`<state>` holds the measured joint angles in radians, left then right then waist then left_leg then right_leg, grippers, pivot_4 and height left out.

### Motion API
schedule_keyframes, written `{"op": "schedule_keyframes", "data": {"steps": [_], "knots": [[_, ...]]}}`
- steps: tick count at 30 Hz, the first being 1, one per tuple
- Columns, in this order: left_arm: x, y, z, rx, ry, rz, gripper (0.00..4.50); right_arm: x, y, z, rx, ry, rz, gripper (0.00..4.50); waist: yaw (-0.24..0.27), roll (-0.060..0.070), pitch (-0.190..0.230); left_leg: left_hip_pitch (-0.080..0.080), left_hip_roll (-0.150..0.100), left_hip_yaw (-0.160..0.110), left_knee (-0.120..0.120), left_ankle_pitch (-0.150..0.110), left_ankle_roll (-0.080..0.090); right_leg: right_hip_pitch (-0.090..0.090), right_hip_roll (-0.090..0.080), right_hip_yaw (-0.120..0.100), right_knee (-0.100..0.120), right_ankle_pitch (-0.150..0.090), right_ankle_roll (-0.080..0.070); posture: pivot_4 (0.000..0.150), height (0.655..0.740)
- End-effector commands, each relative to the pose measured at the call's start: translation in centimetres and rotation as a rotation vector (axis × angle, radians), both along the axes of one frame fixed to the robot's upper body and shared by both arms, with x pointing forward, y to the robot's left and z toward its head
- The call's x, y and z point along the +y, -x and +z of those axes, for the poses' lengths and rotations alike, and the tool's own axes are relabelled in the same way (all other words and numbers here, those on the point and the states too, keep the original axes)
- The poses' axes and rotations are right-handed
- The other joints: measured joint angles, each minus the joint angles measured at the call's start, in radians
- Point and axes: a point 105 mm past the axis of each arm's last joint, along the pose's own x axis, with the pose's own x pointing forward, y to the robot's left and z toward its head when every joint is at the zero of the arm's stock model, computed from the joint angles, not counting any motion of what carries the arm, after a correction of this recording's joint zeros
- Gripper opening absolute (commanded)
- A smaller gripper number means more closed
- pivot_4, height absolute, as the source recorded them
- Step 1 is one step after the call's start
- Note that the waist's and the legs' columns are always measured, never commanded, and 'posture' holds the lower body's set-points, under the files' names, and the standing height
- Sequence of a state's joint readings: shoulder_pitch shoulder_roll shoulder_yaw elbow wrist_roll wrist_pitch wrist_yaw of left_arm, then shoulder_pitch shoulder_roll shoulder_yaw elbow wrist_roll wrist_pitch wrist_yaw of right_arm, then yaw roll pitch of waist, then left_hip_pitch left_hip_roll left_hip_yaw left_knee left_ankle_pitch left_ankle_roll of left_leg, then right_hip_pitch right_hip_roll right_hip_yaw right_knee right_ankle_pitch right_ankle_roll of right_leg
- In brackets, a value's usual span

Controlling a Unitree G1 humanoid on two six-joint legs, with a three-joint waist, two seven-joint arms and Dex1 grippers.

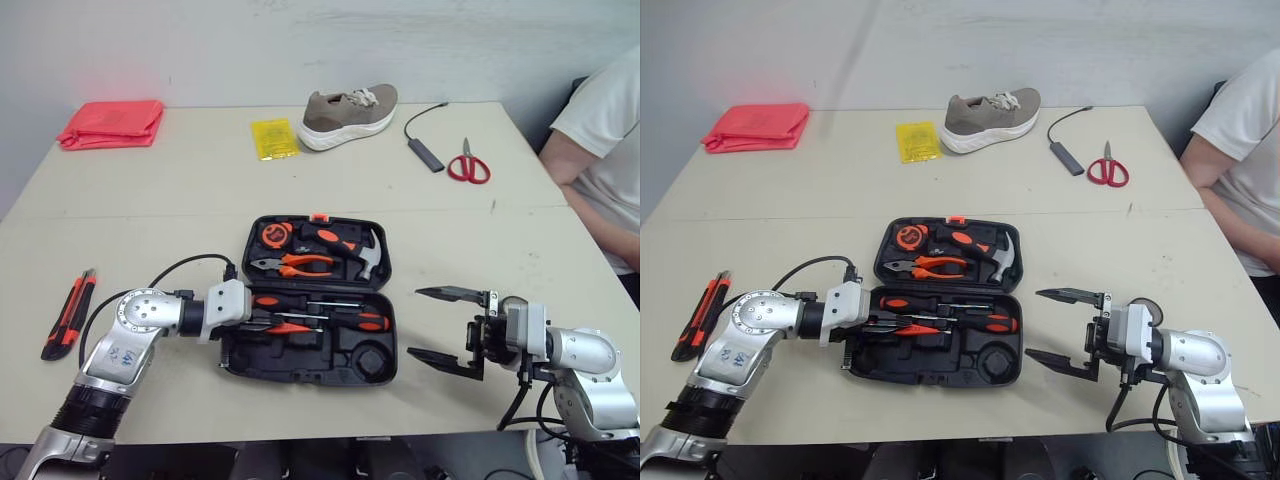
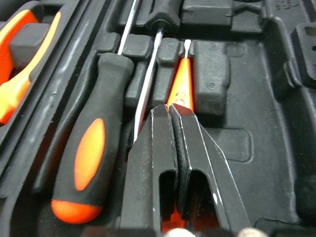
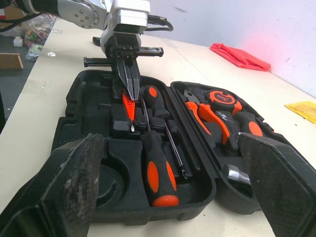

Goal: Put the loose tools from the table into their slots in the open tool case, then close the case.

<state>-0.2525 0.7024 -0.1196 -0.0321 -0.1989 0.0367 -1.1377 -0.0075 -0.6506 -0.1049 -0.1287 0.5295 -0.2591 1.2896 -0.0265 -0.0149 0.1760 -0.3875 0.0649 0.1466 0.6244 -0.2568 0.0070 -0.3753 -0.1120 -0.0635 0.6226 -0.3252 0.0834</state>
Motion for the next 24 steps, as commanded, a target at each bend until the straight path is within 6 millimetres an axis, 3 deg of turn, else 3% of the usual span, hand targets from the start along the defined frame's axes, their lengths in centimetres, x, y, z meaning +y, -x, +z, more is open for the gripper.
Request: {"op": "schedule_keyframes", "data": {"steps": [1, 6, 7, 8, 9, 13, 14, 15, 16, 19, 21, 24], "knots": [[1.0, -0.1, -2.7, 0.083, -0.068, 0.087, 0.03, 0.0, 0.1, 1.1, -0.047, -0.006, -0.003, 4.5, 0.0, 0.001, -0.001, 0.0, 0.0, 0.0, 0.0, 0.0, 0.0, 0.0, 0.0, 0.0, 0.0, 0.0, 0.0, 0.15, 0.74], [0.8, -0.1, -1.7, 0.067, -0.02, 0.085, 0.03, -0.1, -0.3, 1.2, -0.053, -0.004, -0.012, 4.5, 0.0, 0.002, -0.002, 0.001, 0.0, 0.0, 0.0, 0.0, 0.0, 0.001, 0.0, 0.0, 0.0, 0.0, 0.0, 0.15, 0.74], [0.1, -0.2, 0.7, -0.031, 0.095, 0.062, 0.03, -0.4, -0.5, 1.3, -0.056, -0.005, -0.029, 4.5, 0.0, 0.002, -0.002, 0.001, 0.0, 0.0, 0.0, 0.0, 0.0, 0.001, 0.0, 0.0, 0.0, 0.0, 0.0, 0.15, 0.74], [-0.2, 0.2, 4.5, -0.033, 0.333, 0.089, 0.03, -1.0, -0.6, 1.4, -0.057, 0.005, -0.055, 4.5, -0.002, 0.002, -0.001, 0.001, 0.0, 0.0, 0.0, 0.0, 0.0, 0.0, 0.0, 0.0, 0.0, 0.0, 0.0, 0.15, 0.74], [0.7, 0.7, 6.6, -0.06, 0.424, 0.122, 0.03, -2.2, -0.7, 1.5, -0.06, 0.025, -0.092, 4.5, -0.002, 0.001, 0.0, 0.0, 0.0, 0.0, 0.0, 0.0, 0.0, 0.0, 0.0, 0.001, 0.0, 0.0, 0.0, 0.15, 0.74], [4.2, 3.2, 7.6, -0.022, 0.373, 0.235, 0.03, -6.9, -0.8, 2.6, -0.054, 0.045, -0.249, 4.5, -0.002, -0.004, 0.003, -0.002, 0.001, -0.001, 0.0, 0.003, 0.005, -0.001, 0.0, -0.001, -0.001, 0.0, 0.0, 0.15, 0.74], [5.4, 3.6, 7.7, 0.003, 0.382, 0.298, 0.26, -8.1, -0.7, 2.6, -0.054, 0.06, -0.285, 4.5, -0.001, -0.003, 0.003, -0.001, 0.001, -0.001, 0.0, 0.003, 0.005, 0.0, 0.0, 0.0, -0.001, 0.0, 0.0, 0.15, 0.74], [8.0, 4.4, 6.9, 0.049, 0.333, 0.404, 0.55, -10.2, -0.8, 2.5, -0.048, 0.058, -0.37, 4.5, -0.001, -0.003, 0.003, 0.0, 0.0, -0.001, 0.0, 0.003, 0.005, 0.001, 0.0, 0.0, -0.001, 0.0, 0.0, 0.15, 0.74], [12.3, 4.7, 6.9, 0.017, 0.31, 0.583, 0.82, -12.6, -0.8, 1.9, -0.049, 0.083, -0.463, 4.5, -0.003, -0.003, 0.003, 0.0, 0.0, 0.0, 0.0, 0.0, 0.002, 0.001, 0.0, 0.0, -0.001, 0.0, 0.0, 0.15, 0.74], [21.2, 7.5, 7.6, -0.08, 0.302, 0.946, 2.13, -17.5, 0.0, 1.1, -0.064, 0.111, -0.662, 4.5, -0.005, -0.007, 0.005, 0.0, 0.0, 0.0, 0.0, -0.001, -0.001, -0.001, 0.0, 0.0, -0.003, -0.003, -0.004, 0.15, 0.74], [23.6, 9.8, 6.8, -0.056, 0.326, 1.058, 3.04, -19.9, 0.8, 1.1, -0.074, 0.098, -0.755, 4.5, -0.007, -0.008, 0.006, 0.0, 0.001, -0.002, 0.0, -0.002, -0.002, -0.007, 0.0, -0.001, -0.005, -0.01, -0.018, 0.15, 0.74], [25.1, 11.7, 5.4, -0.051, 0.282, 1.135, 4.44, -23.0, 2.0, 0.5, -0.061, 0.123, -0.882, 4.5, -0.011, -0.003, 0.006, 0.001, 0.0, -0.002, 0.001, -0.008, 0.001, -0.001, -0.001, 0.0, -0.012, -0.01, -0.019, 0.15, 0.74]]}}
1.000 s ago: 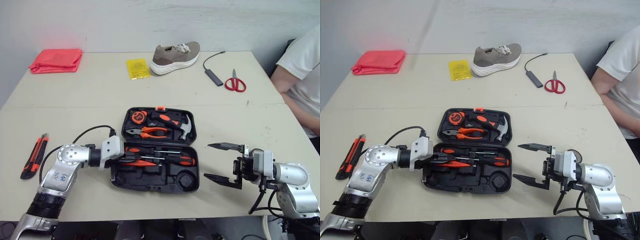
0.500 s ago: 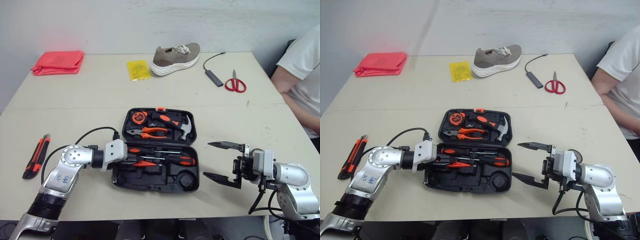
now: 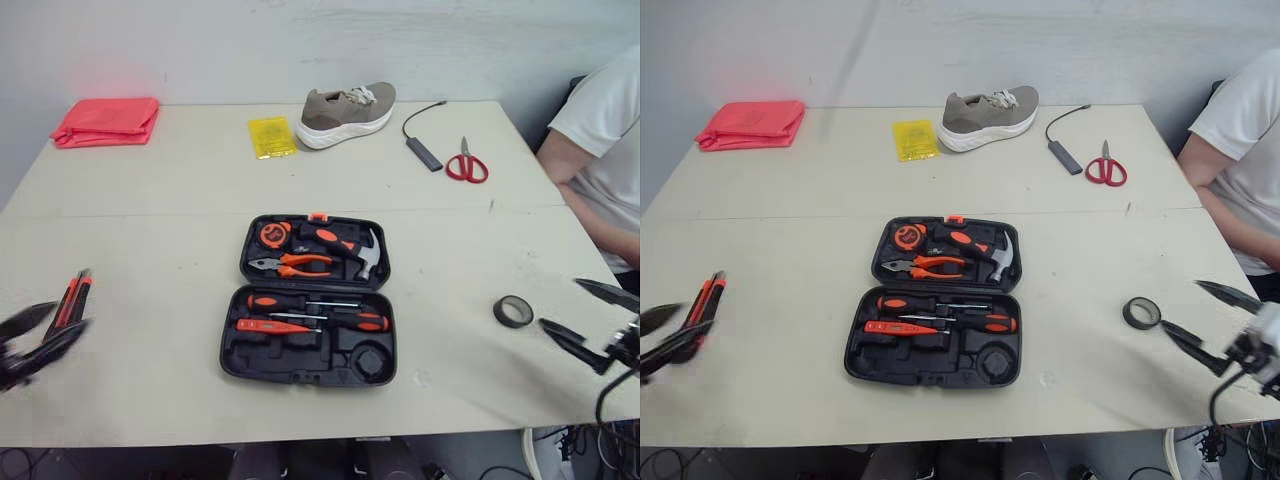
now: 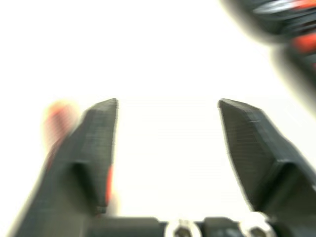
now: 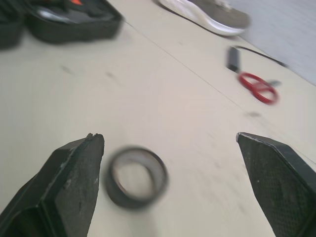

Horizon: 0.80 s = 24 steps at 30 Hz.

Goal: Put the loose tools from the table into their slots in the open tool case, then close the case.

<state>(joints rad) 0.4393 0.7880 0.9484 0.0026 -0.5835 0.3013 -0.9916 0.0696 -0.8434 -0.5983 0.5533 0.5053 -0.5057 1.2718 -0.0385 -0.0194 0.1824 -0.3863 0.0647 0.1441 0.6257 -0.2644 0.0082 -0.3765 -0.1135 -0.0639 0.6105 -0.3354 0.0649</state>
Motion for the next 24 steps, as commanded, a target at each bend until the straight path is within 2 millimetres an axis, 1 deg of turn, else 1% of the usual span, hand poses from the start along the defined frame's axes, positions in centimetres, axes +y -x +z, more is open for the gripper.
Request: {"op": "schedule_keyframes", "data": {"steps": [1, 2, 3, 4, 5, 6, 7, 9, 13, 15, 16, 17, 18, 21, 22, 23, 24], "knots": [[1.4, 1.4, -0.4, -0.008, -0.042, 0.066, 4.44, -2.9, 1.2, 0.8, -0.039, 0.067, -0.11, 4.5, 0.003, 0.001, 0.0, -0.001, 0.0, 0.0, -0.001, -0.001, 0.0, 0.001, 0.0, 0.0, -0.005, 0.0, 0.0, 0.15, 0.74], [3.6, 2.1, 0.2, -0.048, -0.059, 0.182, 4.44, -3.8, 1.9, 0.2, -0.003, 0.083, -0.138, 4.5, 0.005, 0.001, -0.001, -0.002, 0.0, 0.001, -0.003, -0.001, 0.0, 0.001, -0.001, 0.0, -0.009, 0.001, 0.0, 0.15, 0.74], [5.1, 2.6, 0.5, -0.079, -0.071, 0.264, 4.44, -4.3, 2.4, -0.3, 0.021, 0.093, -0.154, 4.5, 0.005, 0.001, -0.001, -0.003, 0.0, 0.001, -0.004, -0.001, 0.0, 0.001, -0.001, 0.0, -0.011, 0.002, 0.001, 0.15, 0.74], [7.0, 3.8, 1.0, -0.11, -0.073, 0.374, 4.44, -5.1, 3.3, -0.8, 0.046, 0.09, -0.194, 4.5, 0.005, -0.001, -0.002, -0.003, 0.0, 0.001, -0.006, -0.001, 0.0, 0.001, -0.001, 0.0, -0.012, 0.002, 0.001, 0.15, 0.74], [8.1, 4.9, 1.0, -0.106, -0.047, 0.439, 4.44, -5.4, 4.0, -1.4, 0.064, 0.085, -0.211, 4.5, 0.005, -0.003, -0.003, -0.002, 0.0, 0.002, -0.008, -0.001, 0.0, 0.0, -0.001, 0.0, -0.013, 0.002, 0.001, 0.15, 0.74], [8.5, 5.5, 0.9, -0.096, -0.026, 0.466, 4.44, -5.5, 4.3, -1.8, 0.071, 0.08, -0.218, 4.5, 0.003, -0.006, -0.005, -0.001, 0.0, 0.002, -0.011, -0.001, 0.0, 0.0, -0.001, 0.0, -0.013, 0.002, 0.0, 0.15, 0.74], [8.6, 5.8, 0.7, -0.082, -0.029, 0.47, 4.44, -5.3, 4.3, -2.1, 0.069, 0.072, -0.214, 4.5, 0.001, -0.006, -0.006, 0.0, 0.0, 0.002, -0.014, -0.001, -0.001, 0.0, -0.001, -0.001, -0.013, 0.002, 0.0, 0.15, 0.74], [8.4, 5.6, 0.3, -0.058, -0.049, 0.459, 4.44, -4.7, 3.8, -2.5, 0.061, 0.061, -0.188, 4.5, -0.007, -0.004, -0.007, 0.001, 0.0, 0.002, -0.014, -0.002, -0.002, 0.0, -0.001, -0.001, -0.011, 0.001, -0.001, 0.15, 0.74], [6.8, 4.1, 0.2, -0.048, -0.073, 0.404, 4.44, -2.5, 2.0, -2.7, 0.035, 0.022, -0.079, 4.5, -0.025, -0.003, -0.006, 0.001, 0.0, 0.004, -0.014, -0.002, -0.002, 0.0, -0.001, 0.0, -0.012, 0.004, 0.004, 0.15, 0.74], [5.9, 3.2, 0.4, -0.046, -0.067, 0.371, 4.44, -0.8, 0.9, -2.4, 0.015, -0.002, 0.005, 4.5, -0.031, -0.002, -0.006, 0.001, 0.0, 0.004, -0.014, -0.002, -0.002, 0.0, -0.001, 0.0, -0.011, 0.006, 0.007, 0.15, 0.74], [5.3, 2.6, 0.6, -0.044, -0.065, 0.348, 4.44, 0.3, 0.2, -2.1, -0.003, -0.019, 0.058, 4.5, -0.033, -0.001, -0.006, 0.001, 0.0, 0.004, -0.014, -0.002, -0.002, 0.0, -0.001, 0.0, -0.01, 0.006, 0.007, 0.15, 0.74], [4.5, 1.9, 0.9, -0.042, -0.056, 0.316, 4.44, 1.9, -0.5, -1.7, -0.022, -0.034, 0.126, 4.5, -0.035, 0.0, -0.007, 0.001, 0.0, 0.003, -0.014, -0.002, -0.002, 0.0, -0.001, 0.0, -0.009, 0.006, 0.006, 0.15, 0.74], [3.9, 1.4, 1.1, -0.039, -0.051, 0.296, 4.44, 2.9, -0.9, -1.4, -0.034, -0.044, 0.17, 4.5, -0.036, 0.0, -0.007, 0.001, 0.0, 0.003, -0.014, -0.002, -0.003, 0.0, -0.001, 0.0, -0.009, 0.006, 0.006, 0.15, 0.74], [3.0, 0.5, 1.5, -0.023, -0.02, 0.281, 4.44, 4.8, -1.6, -0.8, -0.052, -0.073, 0.24, 4.5, -0.036, 0.002, -0.008, 0.001, 0.0, 0.003, -0.014, -0.001, -0.004, 0.0, -0.001, 0.001, -0.006, 0.006, 0.006, 0.15, 0.74], [2.7, -0.2, 1.5, 0.045, 0.042, 0.317, 4.44, 7.7, -2.4, 0.1, -0.103, -0.096, 0.337, 4.5, -0.034, 0.002, -0.008, 0.001, 0.0, 0.004, -0.014, -0.001, -0.004, 0.0, -0.001, 0.001, -0.005, 0.007, 0.008, 0.15, 0.74], [2.5, -0.7, 1.6, 0.103, 0.051, 0.336, 4.44, 10.9, -2.9, 1.4, -0.175, -0.111, 0.442, 4.5, -0.033, 0.002, -0.008, 0.001, 0.0, 0.004, -0.014, -0.001, -0.004, 0.0, -0.001, 0.001, -0.003, 0.01, 0.013, 0.15, 0.74], [2.4, -1.0, 1.7, 0.145, 0.053, 0.352, 4.44, 13.0, -3.0, 2.3, -0.226, -0.123, 0.51, 4.5, -0.033, 0.001, -0.007, 0.001, 0.0, 0.003, -0.014, 0.0, -0.005, -0.001, -0.001, 0.001, -0.001, 0.011, 0.015, 0.15, 0.74]]}}
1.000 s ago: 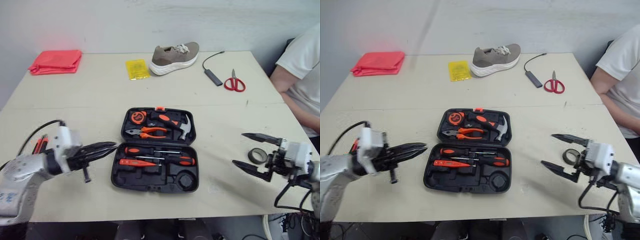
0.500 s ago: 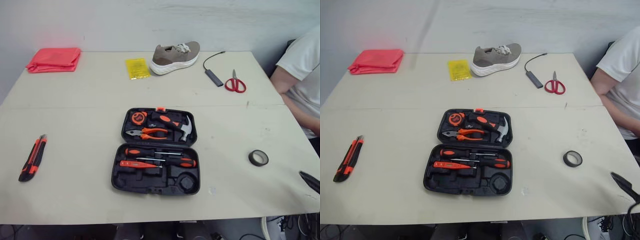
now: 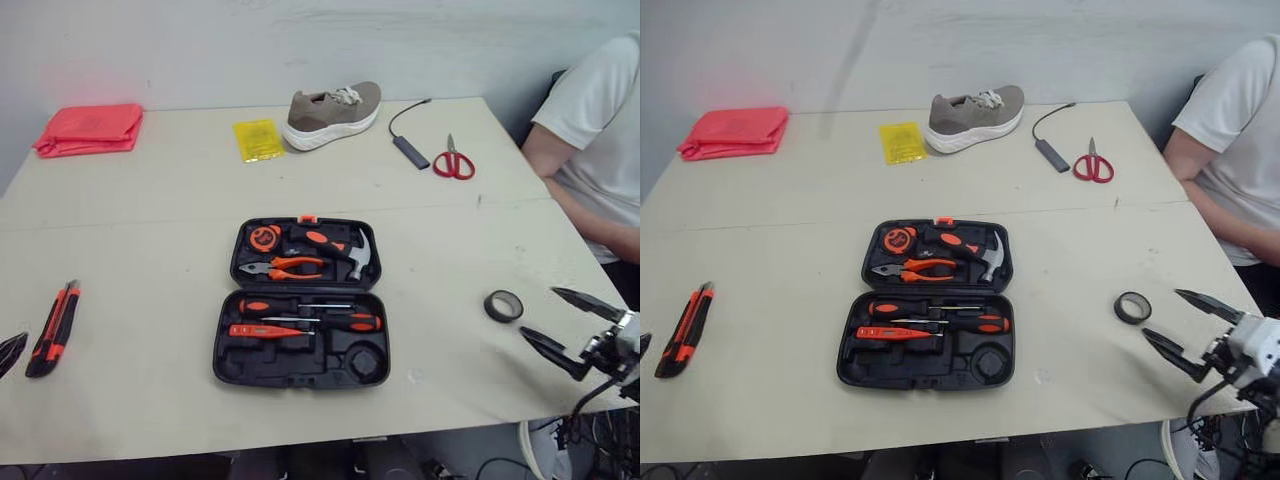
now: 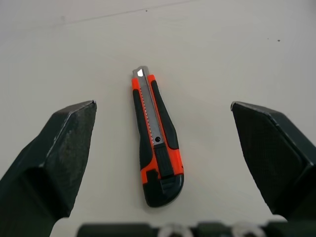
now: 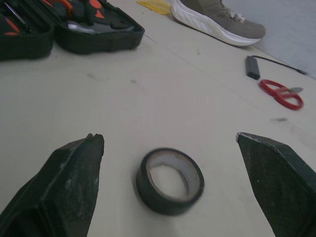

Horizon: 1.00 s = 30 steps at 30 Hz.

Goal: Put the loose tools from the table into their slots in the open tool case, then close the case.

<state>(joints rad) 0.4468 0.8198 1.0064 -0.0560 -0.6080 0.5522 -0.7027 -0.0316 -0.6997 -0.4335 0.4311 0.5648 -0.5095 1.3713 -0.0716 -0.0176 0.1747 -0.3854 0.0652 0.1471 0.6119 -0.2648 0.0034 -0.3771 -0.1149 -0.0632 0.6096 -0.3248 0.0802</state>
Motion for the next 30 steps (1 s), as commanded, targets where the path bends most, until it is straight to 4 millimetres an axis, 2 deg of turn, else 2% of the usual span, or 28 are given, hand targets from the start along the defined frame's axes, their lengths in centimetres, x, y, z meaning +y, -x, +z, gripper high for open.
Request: {"op": "schedule_keyframes", "data": {"steps": [1, 4, 7, 9, 12, 16, 18, 22, 29, 30], "knots": [[-0.9, -1.3, 1.4, 0.106, 0.073, 0.049, 4.44, 7.4, -0.8, 4.4, -0.197, -0.086, 0.239, 4.5, -0.002, -0.001, 0.0, 0.0, 0.001, -0.002, 0.0, 0.001, -0.002, -0.001, 0.0, -0.001, 0.003, 0.0, 0.0, 0.15, 0.74], [-1.2, -1.8, 1.3, 0.142, 0.164, 0.069, 4.44, 10.1, -0.6, 5.1, -0.198, -0.139, 0.313, 4.5, 0.004, 0.005, 0.001, -0.001, 0.0, -0.002, 0.0, 0.002, -0.003, -0.004, 0.0, -0.001, 0.006, 0.0, 0.0, 0.15, 0.74], [0.8, -2.3, -1.0, 0.23, 0.201, 0.222, 4.44, 13.8, -0.4, 5.2, -0.191, -0.153, 0.46, 4.5, 0.015, 0.006, 0.0, 0.0, 0.0, -0.001, 0.0, 0.002, -0.003, -0.004, 0.0, -0.001, 0.006, -0.001, -0.001, 0.15, 0.74], [1.5, -2.6, -2.1, 0.255, 0.214, 0.263, 4.44, 14.8, -0.1, 4.9, -0.178, -0.14, 0.513, 4.5, 0.016, 0.004, 0.0, 0.0, -0.001, -0.001, 0.0, 0.002, -0.003, -0.006, 0.0, -0.002, 0.007, -0.001, -0.001, 0.15, 0.74], [1.6, -2.7, -3.4, 0.292, 0.237, 0.26, 4.44, 15.2, 0.7, 4.2, -0.153, -0.104, 0.565, 4.5, 0.019, -0.002, -0.002, -0.001, -0.001, -0.001, 0.0, 0.002, -0.003, -0.009, 0.0, -0.001, 0.008, -0.001, -0.001, 0.15, 0.74], [0.7, -4.2, -5.7, 0.332, 0.252, 0.164, 4.44, 15.3, 0.8, 3.6, -0.13, -0.1, 0.564, 4.5, 0.027, -0.005, -0.004, -0.002, -0.001, -0.001, 0.0, 0.002, -0.003, -0.014, -0.001, -0.001, 0.008, -0.001, -0.002, 0.15, 0.74], [0.6, -4.9, -6.1, 0.337, 0.237, 0.144, 4.44, 15.3, 0.8, 3.5, -0.127, -0.092, 0.563, 4.5, 0.031, -0.005, -0.004, -0.002, -0.001, 0.0, 0.0, 0.002, -0.003, -0.015, -0.001, -0.001, 0.008, -0.001, -0.002, 0.15, 0.74], [-0.9, -6.3, -5.8, 0.35, 0.206, 0.067, 4.44, 15.5, 0.7, 3.9, -0.132, -0.095, 0.557, 4.5, 0.044, -0.001, -0.003, -0.002, -0.001, -0.001, -0.001, 0.002, -0.004, -0.016, -0.001, -0.001, 0.01, -0.001, -0.002, 0.15, 0.74], [-1.8, -6.1, -8.7, 0.544, 0.199, 0.015, 4.44, 15.8, 0.7, 4.3, -0.132, -0.101, 0.538, 4.5, 0.049, 0.008, -0.006, -0.002, -0.001, 0.0, -0.001, 0.002, -0.004, -0.016, -0.002, -0.001, 0.01, -0.001, -0.002, 0.15, 0.74], [-2.0, -6.0, -9.0, 0.561, 0.214, 0.012, 4.19, 15.9, 0.7, 4.3, -0.132, -0.101, 0.537, 4.5, 0.049, 0.009, -0.006, -0.002, -0.002, 0.0, -0.001, 0.002, -0.003, -0.015, -0.002, -0.001, 0.01, -0.001, -0.002, 0.15, 0.74]]}}
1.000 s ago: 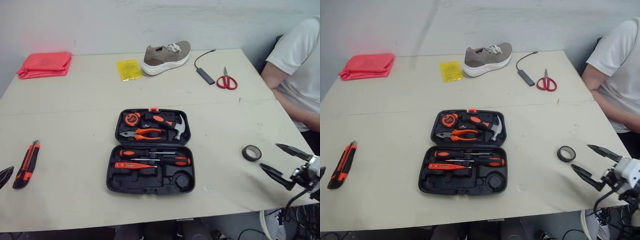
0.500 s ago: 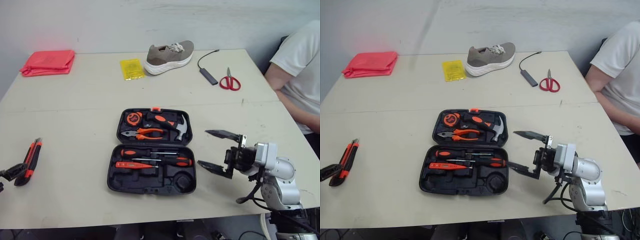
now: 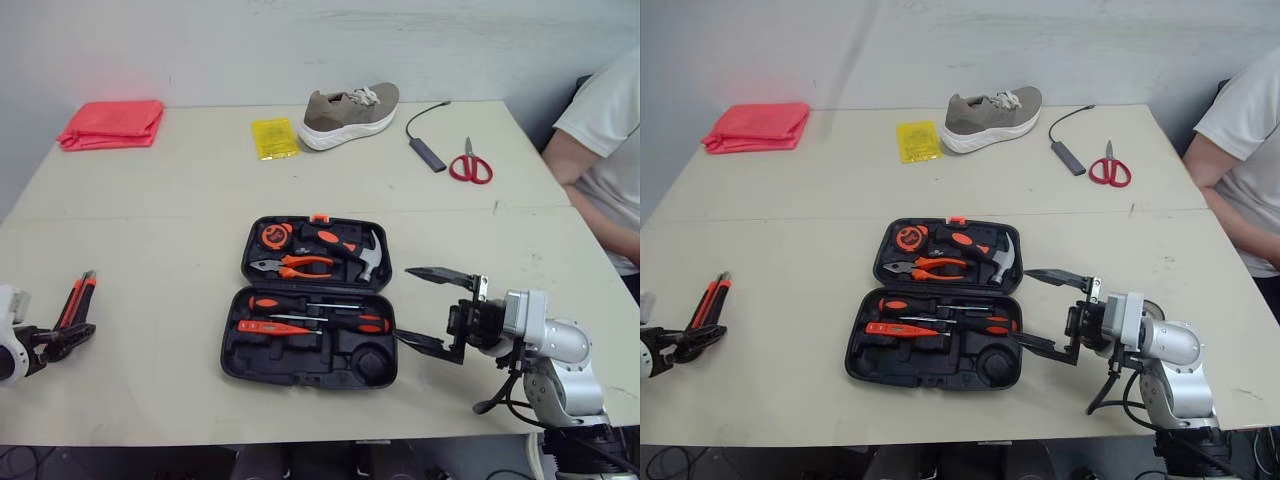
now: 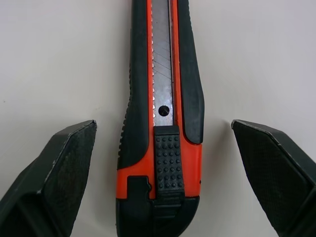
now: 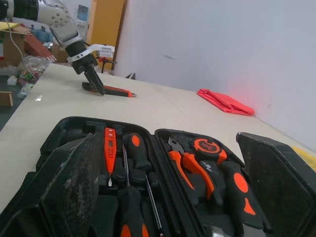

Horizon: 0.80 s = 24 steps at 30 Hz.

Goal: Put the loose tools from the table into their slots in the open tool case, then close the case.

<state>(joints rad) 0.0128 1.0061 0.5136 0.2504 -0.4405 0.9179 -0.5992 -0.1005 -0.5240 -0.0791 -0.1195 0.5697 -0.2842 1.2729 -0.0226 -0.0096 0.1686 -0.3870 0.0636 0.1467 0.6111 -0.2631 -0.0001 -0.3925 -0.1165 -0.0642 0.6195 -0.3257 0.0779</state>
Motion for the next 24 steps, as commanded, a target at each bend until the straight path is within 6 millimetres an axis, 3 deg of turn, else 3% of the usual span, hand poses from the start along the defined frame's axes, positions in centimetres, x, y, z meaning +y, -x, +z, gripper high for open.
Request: {"op": "schedule_keyframes", "data": {"steps": [1, 7, 9, 11, 14, 15, 18, 21, 24], "knots": [[-1.0, 0.9, -2.7, 0.118, 0.07, -0.015, 3.9, 0.4, 0.4, 0.9, -0.037, -0.002, 0.004, 4.5, 0.0, 0.003, 0.0, 0.0, 0.0, 0.0, 0.0, 0.0, 0.0, 0.0, 0.0, 0.0, 0.0, 0.0, 0.0, 0.15, 0.74], [0.0, 0.9, -2.7, 0.079, 0.036, 0.006, 1.56, 0.3, 0.4, 1.1, -0.043, 0.007, -0.019, 4.5, -0.004, 0.01, -0.002, 0.0, 0.0, 0.001, 0.0, 0.0, 0.0, 0.0, 0.0, 0.0, 0.001, 0.0, 0.0, 0.15, 0.74], [0.5, 0.6, -1.5, 0.014, -0.007, 0.01, 1.56, 0.2, 0.5, 0.9, -0.038, 0.017, -0.02, 4.5, -0.004, 0.01, -0.001, 0.001, 0.0, 0.001, 0.0, 0.0, 0.0, 0.0, 0.0, 0.0, 0.001, 0.0, 0.0, 0.15, 0.74], [1.0, 0.4, 1.0, -0.067, -0.094, -0.027, 1.56, 0.0, 0.4, 1.0, -0.042, 0.022, -0.032, 4.5, -0.005, 0.008, -0.001, 0.001, 0.0, 0.0, 0.0, 0.0, 0.0, 0.0, 0.0, 0.0, 0.001, 0.0, 0.0, 0.15, 0.74], [-0.1, -0.2, 5.1, -0.229, -0.114, -0.109, 1.56, -0.5, 0.1, 1.1, -0.045, 0.02, -0.061, 4.5, -0.008, -0.005, 0.001, 0.0, 0.0, 0.0, 0.0, 0.0, 0.0, -0.001, 0.0, 0.0, 0.002, 0.0, 0.0, 0.15, 0.74], [-0.8, -0.4, 6.5, -0.291, -0.133, -0.156, 1.56, -0.7, 0.0, 1.0, -0.044, 0.026, -0.065, 4.5, -0.008, -0.01, 0.001, -0.001, 0.001, 0.0, 0.0, 0.0, 0.0, -0.001, 0.0, 0.0, 0.002, 0.0, 0.0, 0.15, 0.74], [-6.6, -0.7, 10.2, -0.363, -0.215, -0.474, 1.56, -1.4, -0.4, 0.7, -0.032, 0.048, -0.079, 4.5, -0.008, -0.016, 0.0, -0.002, 0.001, 0.0, 0.0, 0.0, 0.0, -0.001, 0.0, 0.0, 0.0, 0.0, -0.001, 0.15, 0.74], [-12.1, -0.9, 11.2, -0.381, -0.219, -0.743, 1.56, -1.6, -0.4, 0.2, -0.004, 0.074, -0.056, 4.5, -0.004, -0.017, -0.001, -0.003, -0.001, 0.0, 0.0, 0.0, 0.0, 0.0, -0.001, 0.0, -0.004, -0.001, -0.002, 0.15, 0.74], [-17.5, 0.2, 10.6, -0.343, -0.225, -1.079, 1.56, -1.1, 0.5, -0.6, 0.019, 0.144, 0.05, 4.5, -0.006, -0.009, 0.0, -0.003, -0.002, 0.003, -0.001, -0.001, 0.001, 0.005, -0.001, 0.002, -0.007, -0.001, -0.001, 0.15, 0.74]]}}
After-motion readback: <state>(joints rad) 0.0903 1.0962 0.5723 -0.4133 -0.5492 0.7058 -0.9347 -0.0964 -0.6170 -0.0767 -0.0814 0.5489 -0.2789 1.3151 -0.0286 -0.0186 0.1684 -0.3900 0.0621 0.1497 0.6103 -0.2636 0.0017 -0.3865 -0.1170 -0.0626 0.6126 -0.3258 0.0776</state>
